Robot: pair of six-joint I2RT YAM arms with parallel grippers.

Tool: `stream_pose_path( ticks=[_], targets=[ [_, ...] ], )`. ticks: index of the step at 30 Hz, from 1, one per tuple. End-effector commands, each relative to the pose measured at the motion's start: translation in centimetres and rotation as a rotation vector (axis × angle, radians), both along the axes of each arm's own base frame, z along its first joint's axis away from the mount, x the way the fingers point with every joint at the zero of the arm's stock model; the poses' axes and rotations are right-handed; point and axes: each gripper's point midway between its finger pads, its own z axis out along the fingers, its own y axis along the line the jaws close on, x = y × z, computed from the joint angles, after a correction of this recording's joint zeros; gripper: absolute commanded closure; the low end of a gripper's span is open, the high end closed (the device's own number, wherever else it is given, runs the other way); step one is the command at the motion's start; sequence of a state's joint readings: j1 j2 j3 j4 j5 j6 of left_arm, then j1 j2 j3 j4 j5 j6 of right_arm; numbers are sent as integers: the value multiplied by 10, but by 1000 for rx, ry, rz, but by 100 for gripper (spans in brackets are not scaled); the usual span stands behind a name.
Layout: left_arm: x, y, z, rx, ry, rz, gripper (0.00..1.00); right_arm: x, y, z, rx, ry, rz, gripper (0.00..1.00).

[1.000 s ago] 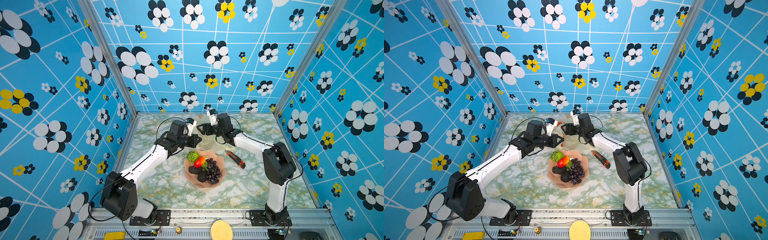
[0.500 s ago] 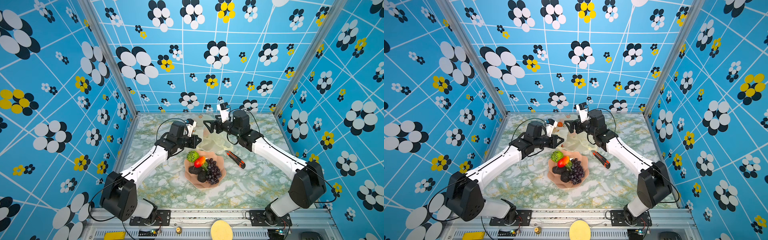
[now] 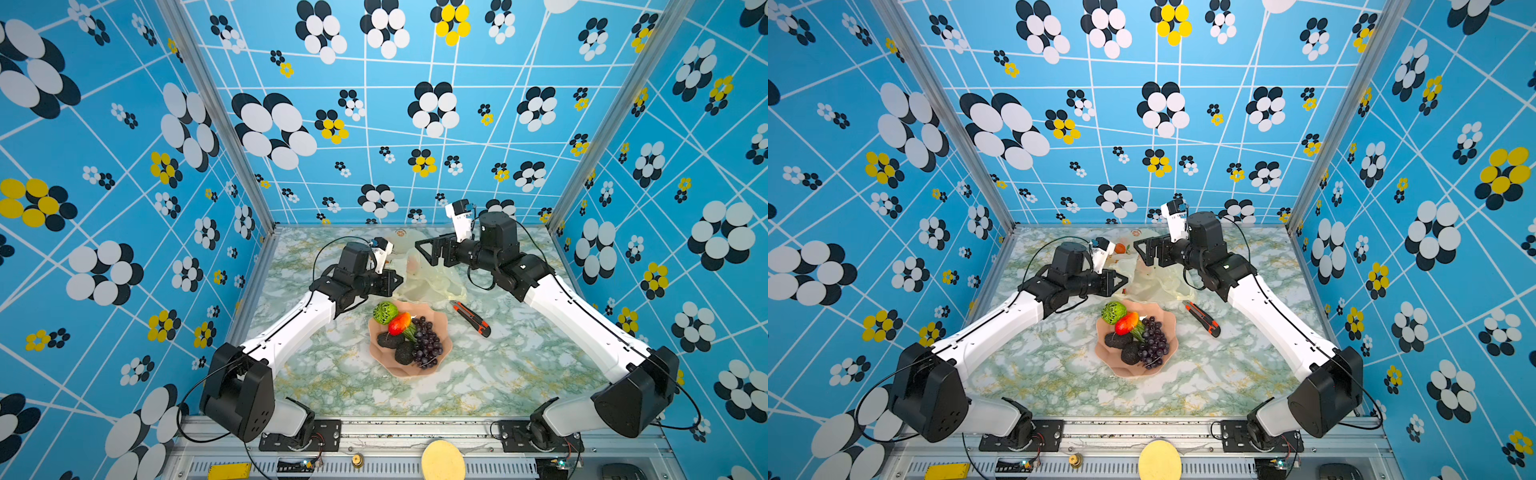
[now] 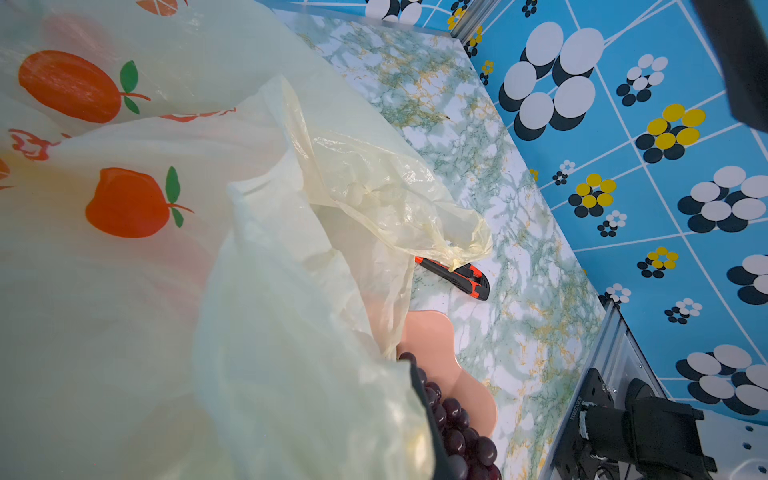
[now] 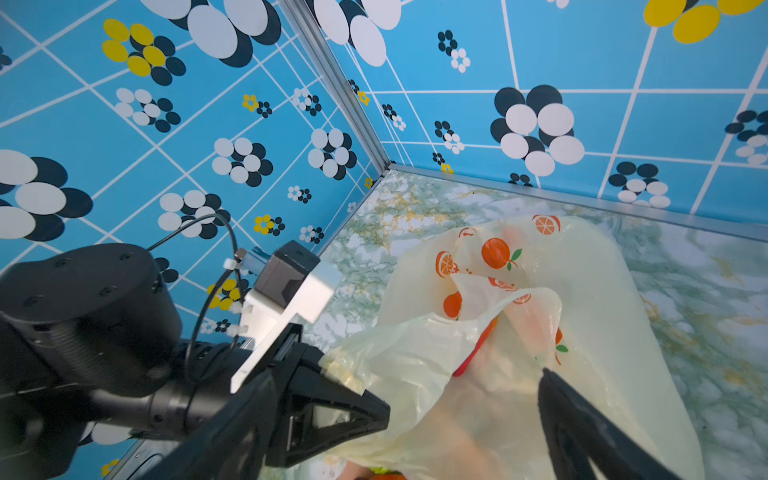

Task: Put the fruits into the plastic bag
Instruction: 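Withdraw the right gripper from the bag and move it over the bowl, then lower the right gripper onto the red-yellow peach and close on it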

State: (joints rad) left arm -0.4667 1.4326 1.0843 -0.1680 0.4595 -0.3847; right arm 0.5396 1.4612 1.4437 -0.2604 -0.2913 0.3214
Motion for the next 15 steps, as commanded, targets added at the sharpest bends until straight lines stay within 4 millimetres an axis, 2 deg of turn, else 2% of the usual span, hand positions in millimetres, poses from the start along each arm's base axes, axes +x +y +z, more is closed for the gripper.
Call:
stream_pose_path(
  ticks=[1,7,9,15],
  targets=[
    [4,-1,-1,-5,3,8,100,-23,-8,-19,-43,190,14,1],
    [5,-1,-2,-6,9,13,100,-37,-11,-25,-115,256,47,1],
    [5,-1,-1,-8,10,13,100,-35,-15,-22,-139,265,20,1],
    [4,0,-2,-6,15,20,100,-34,-15,-39,-193,335,14,1]
  ],
)
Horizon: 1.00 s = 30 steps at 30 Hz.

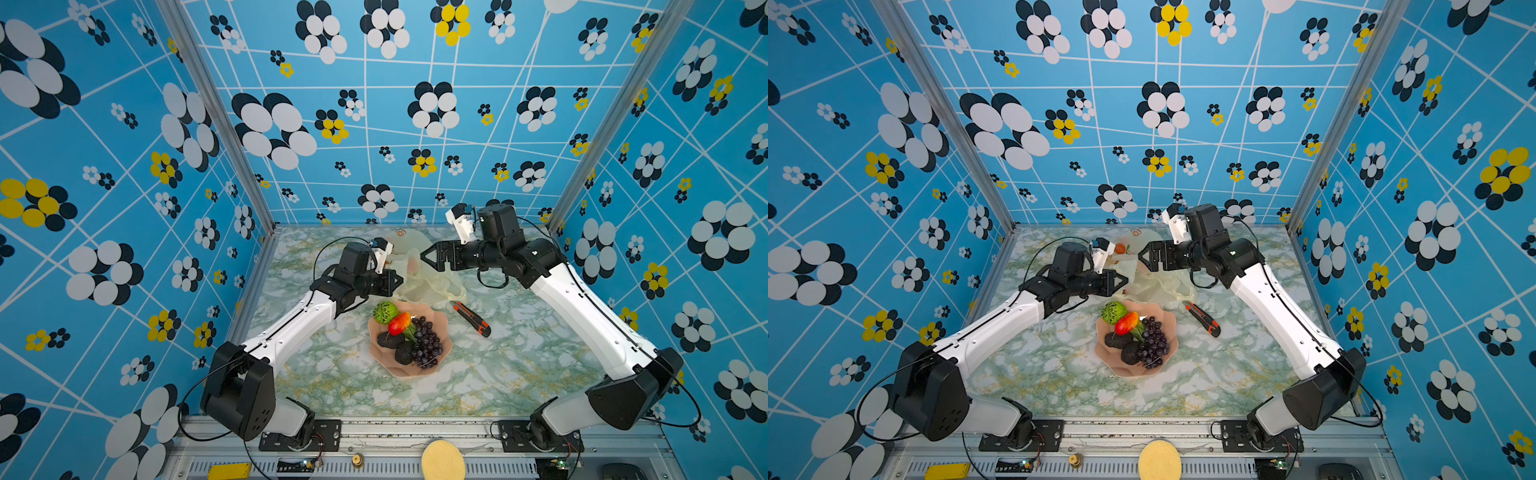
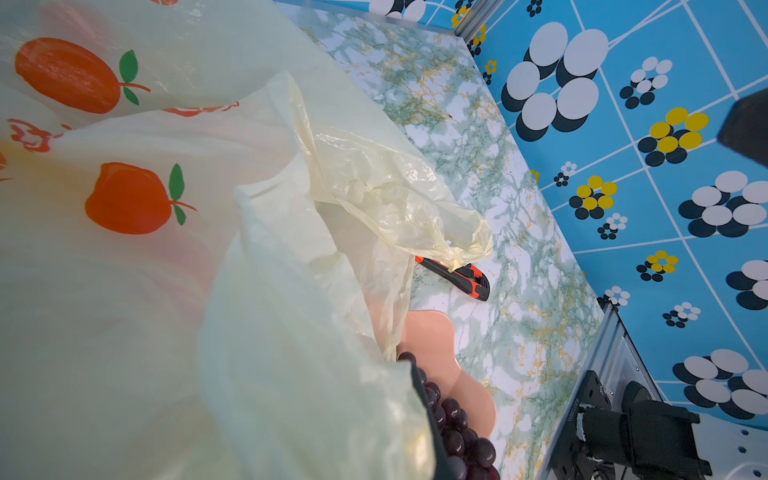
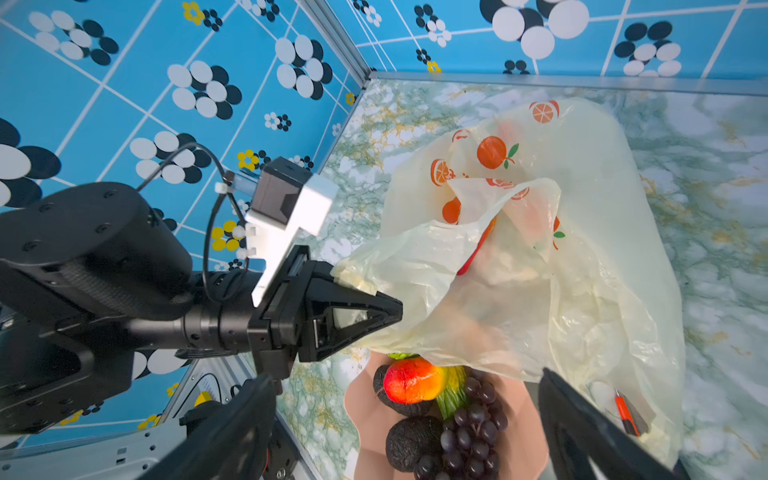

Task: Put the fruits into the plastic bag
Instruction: 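Lower the right gripper onto the red-yellow peach and close on it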

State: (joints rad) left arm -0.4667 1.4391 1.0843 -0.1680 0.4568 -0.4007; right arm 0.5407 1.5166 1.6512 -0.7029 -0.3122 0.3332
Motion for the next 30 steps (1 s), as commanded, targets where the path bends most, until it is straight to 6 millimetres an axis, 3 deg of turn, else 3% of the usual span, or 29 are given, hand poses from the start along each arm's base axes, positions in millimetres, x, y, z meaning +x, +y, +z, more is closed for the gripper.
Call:
stream_pose_path(
  ticks=[1,8,19,24,30],
  targets=[
    [3,0,1,-2,-1,10,100,-6,0,-20,-66,84,7,1],
    [2,2,-1,6,3,14,100,-10,15,-52,-152,193,49,1],
    [2,2,-4,10,10,17,100,-23,54,-104,-375,265,189,1],
    [2,4,-6,20,14,25,100,-28,63,-104,-426,233,217,1],
    [5,6,-13,35,35,38,100,-41,56,-101,-391,250,194,1]
  ],
)
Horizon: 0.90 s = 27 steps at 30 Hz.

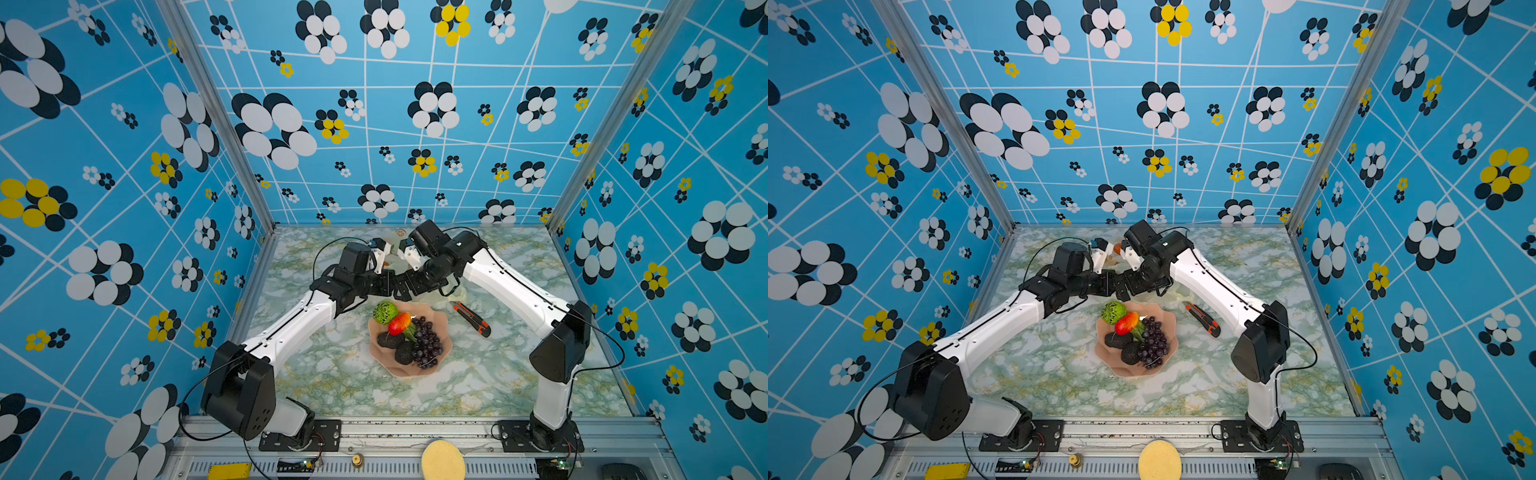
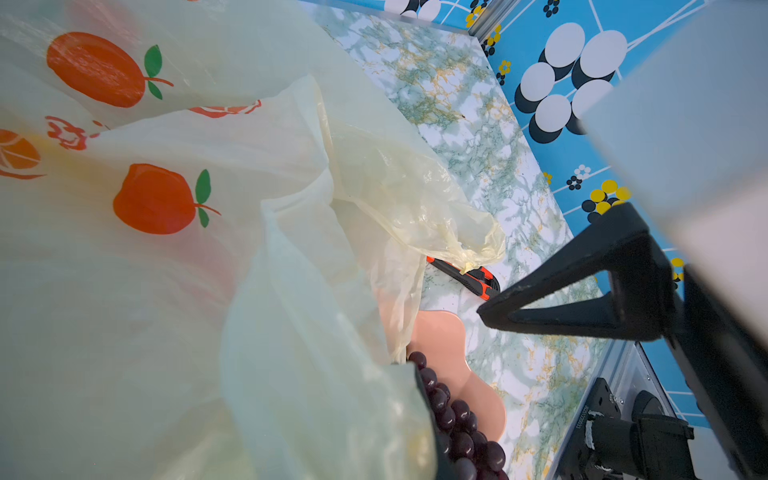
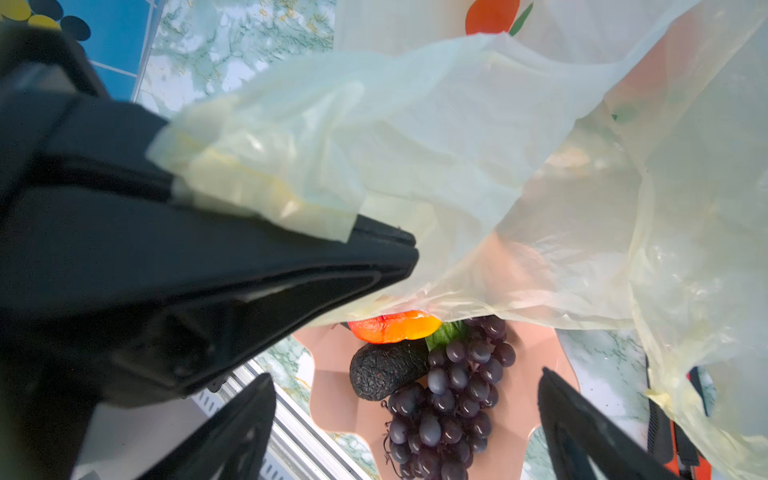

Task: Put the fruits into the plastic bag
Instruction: 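Lower the right gripper onto the red-yellow peach and close on it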

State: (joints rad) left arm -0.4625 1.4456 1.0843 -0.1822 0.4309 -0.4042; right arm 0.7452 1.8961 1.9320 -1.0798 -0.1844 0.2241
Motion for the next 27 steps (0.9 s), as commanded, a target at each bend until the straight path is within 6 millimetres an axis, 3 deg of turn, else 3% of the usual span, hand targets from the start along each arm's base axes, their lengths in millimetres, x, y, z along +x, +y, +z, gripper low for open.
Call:
stream_pose_path(
  ticks=[1,8,15,27],
  targets=[
    [2,1,-7,14,21,15,100,-15,-8,8,12,8,-12,1],
    [4,1,-5,9,16,20,100,-31,-2,-24,51,138,-53,7],
    [1,5,-4,17,11,25,100,-26,17,-43,129,188,-103,13],
    [2,7,-4,11,10,34,100,-32,19,-84,51,233,-111,14]
  ],
)
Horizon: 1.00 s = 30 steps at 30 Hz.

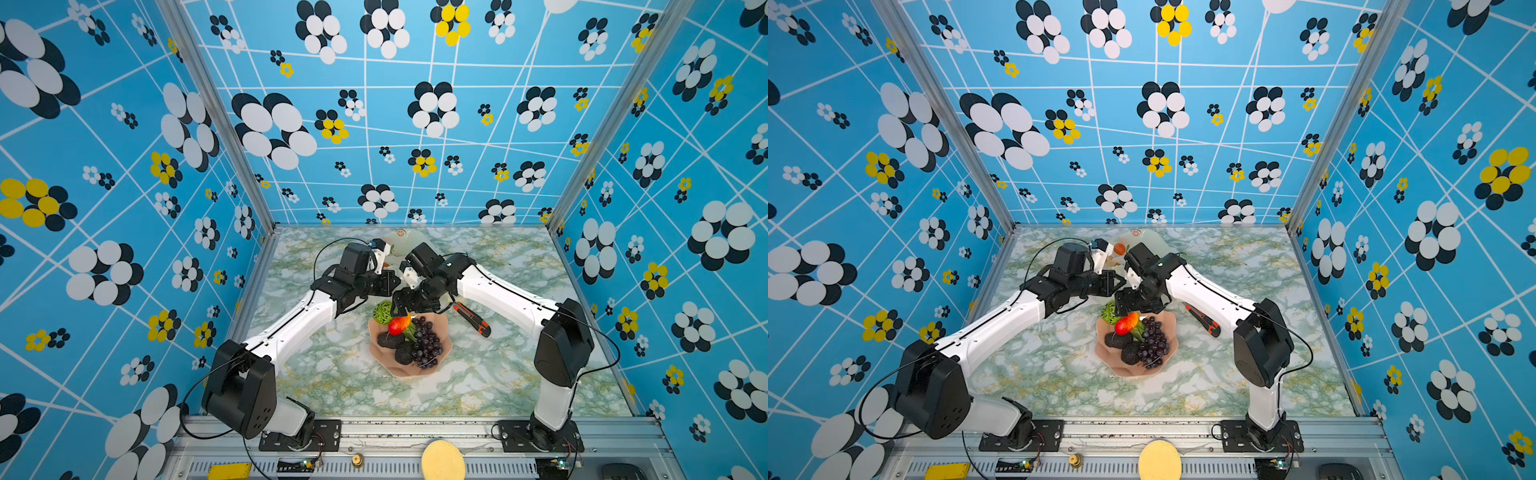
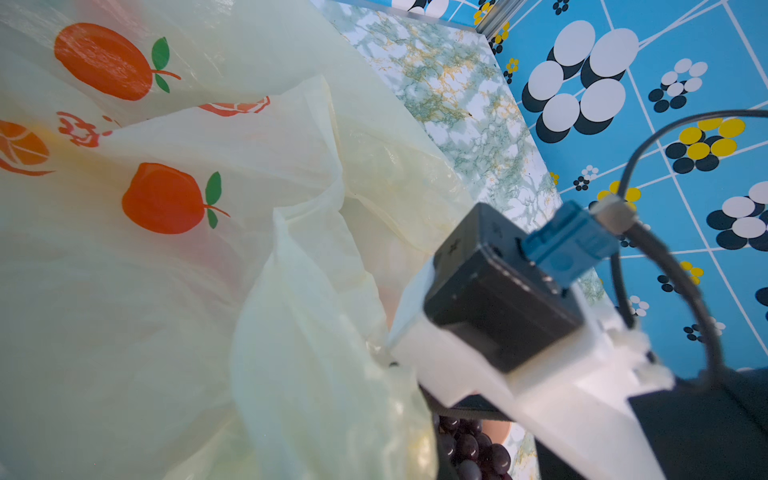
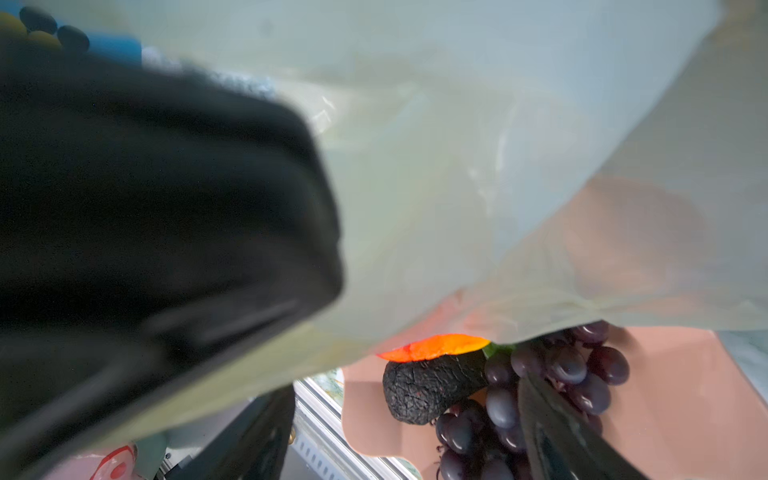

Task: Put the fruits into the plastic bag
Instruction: 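Lower the right gripper onto the red-yellow peach and close on it, then lift the peach with the right gripper and carry it into the bag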

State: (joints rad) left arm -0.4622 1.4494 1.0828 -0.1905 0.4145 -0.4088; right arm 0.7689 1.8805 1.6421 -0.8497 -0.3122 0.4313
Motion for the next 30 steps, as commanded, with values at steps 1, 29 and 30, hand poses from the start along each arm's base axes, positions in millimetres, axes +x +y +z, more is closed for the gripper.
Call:
stream_pose_path(
  ticks=[1,29,30],
  targets=[
    [1,5,-1,-1,0,17,100,-5,1,-20,-27,31,-1,14],
    [1,10,-4,4,11,27,100,-5,5,-60,-89,50,0,17],
    [1,9,-4,4,13,25,100,-3,4,-58,-94,40,-4,20]
  ],
)
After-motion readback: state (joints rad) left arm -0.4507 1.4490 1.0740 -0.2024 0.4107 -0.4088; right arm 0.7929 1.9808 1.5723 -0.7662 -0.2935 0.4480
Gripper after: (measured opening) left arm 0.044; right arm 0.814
